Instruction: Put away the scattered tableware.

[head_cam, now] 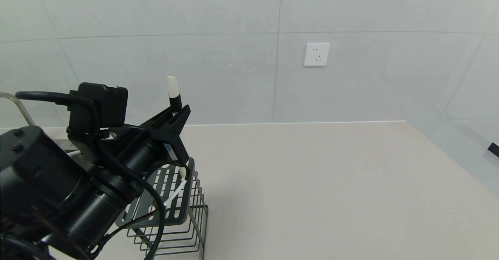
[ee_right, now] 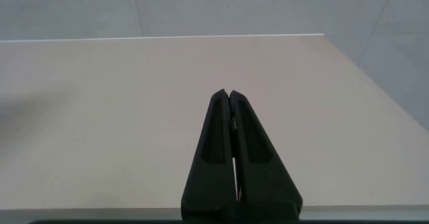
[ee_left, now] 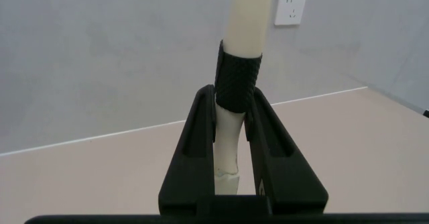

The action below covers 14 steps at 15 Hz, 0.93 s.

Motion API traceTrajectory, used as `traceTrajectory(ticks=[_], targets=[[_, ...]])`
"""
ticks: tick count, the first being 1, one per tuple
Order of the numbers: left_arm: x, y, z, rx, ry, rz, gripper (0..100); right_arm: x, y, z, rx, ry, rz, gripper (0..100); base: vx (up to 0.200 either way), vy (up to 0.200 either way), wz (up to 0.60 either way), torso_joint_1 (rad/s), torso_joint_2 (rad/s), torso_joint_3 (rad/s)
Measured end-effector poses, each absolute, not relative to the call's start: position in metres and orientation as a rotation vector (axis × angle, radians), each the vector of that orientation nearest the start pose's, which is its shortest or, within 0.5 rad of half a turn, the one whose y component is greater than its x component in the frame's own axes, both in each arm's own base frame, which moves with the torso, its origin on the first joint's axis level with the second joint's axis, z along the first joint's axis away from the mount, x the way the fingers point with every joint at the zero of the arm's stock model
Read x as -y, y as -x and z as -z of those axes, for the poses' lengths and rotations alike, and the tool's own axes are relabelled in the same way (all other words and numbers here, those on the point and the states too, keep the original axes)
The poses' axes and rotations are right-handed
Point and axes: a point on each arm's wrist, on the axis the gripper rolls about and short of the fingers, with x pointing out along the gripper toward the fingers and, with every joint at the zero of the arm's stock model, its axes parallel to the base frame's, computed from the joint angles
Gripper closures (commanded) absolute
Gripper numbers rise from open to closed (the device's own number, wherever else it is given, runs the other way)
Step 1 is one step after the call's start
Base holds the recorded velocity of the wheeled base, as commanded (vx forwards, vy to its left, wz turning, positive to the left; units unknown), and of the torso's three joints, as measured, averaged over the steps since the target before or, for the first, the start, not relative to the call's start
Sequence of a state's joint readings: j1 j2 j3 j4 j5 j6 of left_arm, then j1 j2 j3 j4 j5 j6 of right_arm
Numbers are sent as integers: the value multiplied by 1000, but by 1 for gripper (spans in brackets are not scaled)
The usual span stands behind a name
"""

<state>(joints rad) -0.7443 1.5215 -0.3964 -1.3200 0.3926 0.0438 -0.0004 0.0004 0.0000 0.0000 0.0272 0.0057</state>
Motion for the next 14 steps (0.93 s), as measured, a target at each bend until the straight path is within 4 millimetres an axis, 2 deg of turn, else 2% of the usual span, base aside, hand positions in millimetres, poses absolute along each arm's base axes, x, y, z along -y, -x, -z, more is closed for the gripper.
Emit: traceTrajectory(ticks=[8,14], targets=[[147,-173,-191,146,93,343,100,-1,23,-75,-1,-6,-27,100,0,0,0,0,0,0],[142,-168,-179,94,133,347,100,-1,23,-75,-1,-6,-27,100,0,0,0,0,0,0]])
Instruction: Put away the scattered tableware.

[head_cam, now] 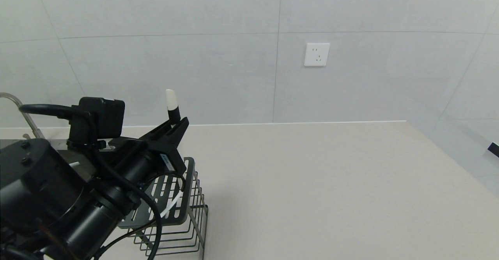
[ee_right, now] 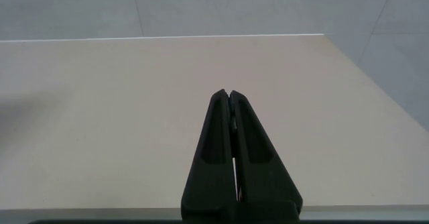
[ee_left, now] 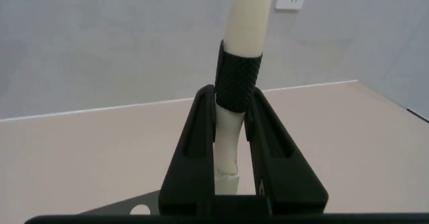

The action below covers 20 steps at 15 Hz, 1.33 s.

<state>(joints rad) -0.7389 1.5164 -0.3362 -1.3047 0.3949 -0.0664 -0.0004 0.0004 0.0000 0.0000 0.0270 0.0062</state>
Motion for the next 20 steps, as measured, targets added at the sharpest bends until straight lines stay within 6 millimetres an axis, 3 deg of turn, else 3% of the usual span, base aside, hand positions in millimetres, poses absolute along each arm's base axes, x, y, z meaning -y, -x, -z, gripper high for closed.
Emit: traceTrajectory(ticks=[20], targets=[[139,-166,-152,-29,132,381,100,-1,23,-75,-1,-6,-27,100,0,0,0,0,0,0]])
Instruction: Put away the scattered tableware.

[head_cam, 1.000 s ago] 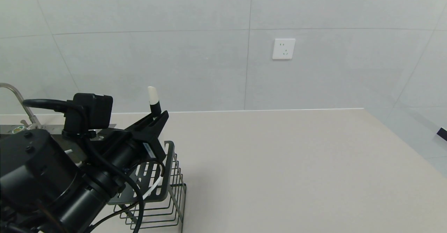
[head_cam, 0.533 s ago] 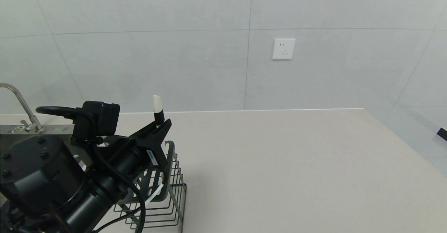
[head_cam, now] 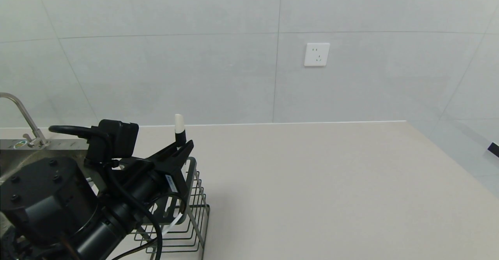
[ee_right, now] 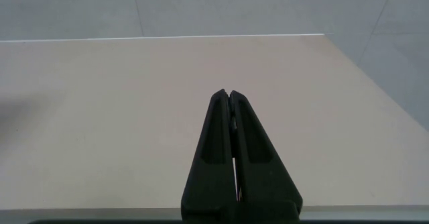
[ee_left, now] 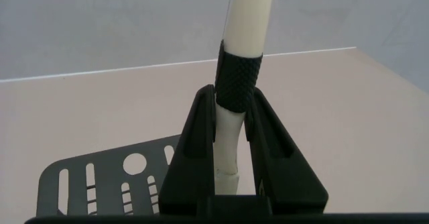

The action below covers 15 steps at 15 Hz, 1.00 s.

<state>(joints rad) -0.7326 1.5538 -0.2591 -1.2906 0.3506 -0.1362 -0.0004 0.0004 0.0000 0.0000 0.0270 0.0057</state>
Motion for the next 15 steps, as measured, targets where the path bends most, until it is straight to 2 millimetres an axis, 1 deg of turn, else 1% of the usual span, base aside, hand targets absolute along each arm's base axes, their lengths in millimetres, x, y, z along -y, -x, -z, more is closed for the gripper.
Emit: traceTrajectory(ticks=[15], targets=[[140,-165,-140,-84,122,391,100,-1,23,-75,-1,-6,-27,100,0,0,0,0,0,0]])
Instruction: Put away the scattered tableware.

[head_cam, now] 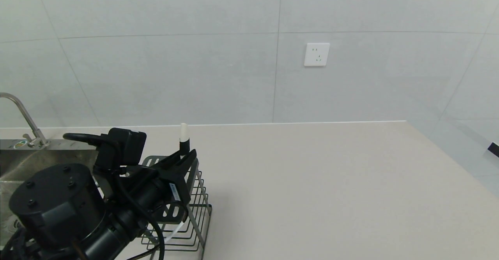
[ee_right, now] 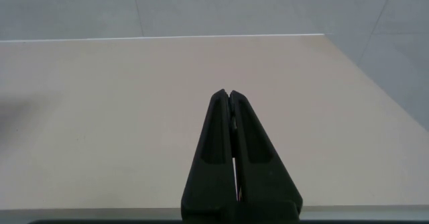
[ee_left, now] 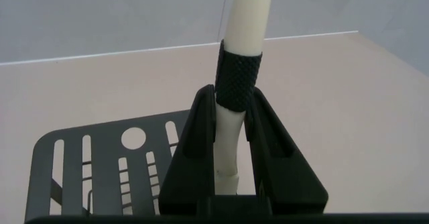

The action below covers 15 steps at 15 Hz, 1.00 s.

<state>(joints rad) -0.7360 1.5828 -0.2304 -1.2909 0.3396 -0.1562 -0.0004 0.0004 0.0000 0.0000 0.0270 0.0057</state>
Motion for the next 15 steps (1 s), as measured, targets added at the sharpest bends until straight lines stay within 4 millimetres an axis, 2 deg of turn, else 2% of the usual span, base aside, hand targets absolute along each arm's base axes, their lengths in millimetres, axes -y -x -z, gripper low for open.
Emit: traceTrajectory(ticks=[13,14,15], targets=[[138,-161,-133,-114,119,397,100,-1,23,-75,-1,-6,-27,100,0,0,0,0,0,0],[138,-161,-133,-115,119,396,0,-1,23,-75,-1,-6,-27,100,0,0,0,0,0,0],[138,-161,-133,-116,119,395,0,-1,23,-75,-1,-6,-27,100,0,0,0,0,0,0]])
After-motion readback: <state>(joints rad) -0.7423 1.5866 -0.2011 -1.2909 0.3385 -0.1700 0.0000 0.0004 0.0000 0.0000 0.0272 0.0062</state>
